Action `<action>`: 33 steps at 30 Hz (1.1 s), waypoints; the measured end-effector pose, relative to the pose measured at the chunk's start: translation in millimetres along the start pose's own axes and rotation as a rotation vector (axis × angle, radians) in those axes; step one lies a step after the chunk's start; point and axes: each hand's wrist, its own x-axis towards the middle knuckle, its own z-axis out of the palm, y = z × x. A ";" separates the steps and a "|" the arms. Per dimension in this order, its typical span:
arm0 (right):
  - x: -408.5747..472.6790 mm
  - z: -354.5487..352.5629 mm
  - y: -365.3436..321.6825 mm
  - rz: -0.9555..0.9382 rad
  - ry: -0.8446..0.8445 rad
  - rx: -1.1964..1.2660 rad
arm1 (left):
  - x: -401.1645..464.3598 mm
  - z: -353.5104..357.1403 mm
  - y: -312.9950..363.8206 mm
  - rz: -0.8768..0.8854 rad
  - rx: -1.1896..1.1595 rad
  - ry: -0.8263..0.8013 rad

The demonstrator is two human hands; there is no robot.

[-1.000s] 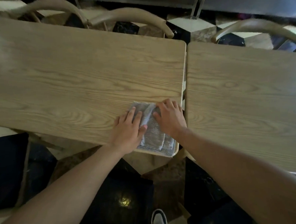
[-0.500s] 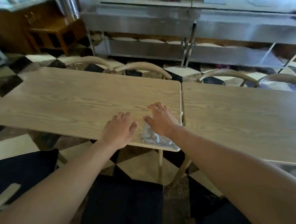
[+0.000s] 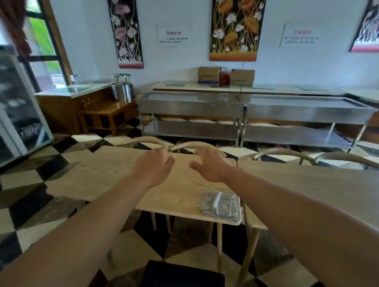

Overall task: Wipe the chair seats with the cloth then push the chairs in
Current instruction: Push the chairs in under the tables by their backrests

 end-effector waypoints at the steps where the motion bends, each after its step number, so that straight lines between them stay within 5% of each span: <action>1: -4.4 -10.0 -7.4 -0.017 0.005 -0.013 | -5.6 -12.6 1.1 0.000 0.000 0.025; 10: -40.2 -28.1 -76.8 -0.209 0.013 0.045 | -92.0 -99.2 -28.4 -0.129 0.104 0.038; 16: -59.0 -2.9 -192.2 -0.381 -0.037 0.128 | -179.3 -146.2 -82.3 -0.269 0.141 0.085; 25: -98.9 53.3 -438.2 -0.677 -0.084 0.160 | -331.6 -238.5 -239.1 -0.507 0.236 0.162; 33: -107.7 140.9 -571.2 -0.645 -0.271 0.193 | -435.0 -260.8 -405.9 -0.700 0.224 0.089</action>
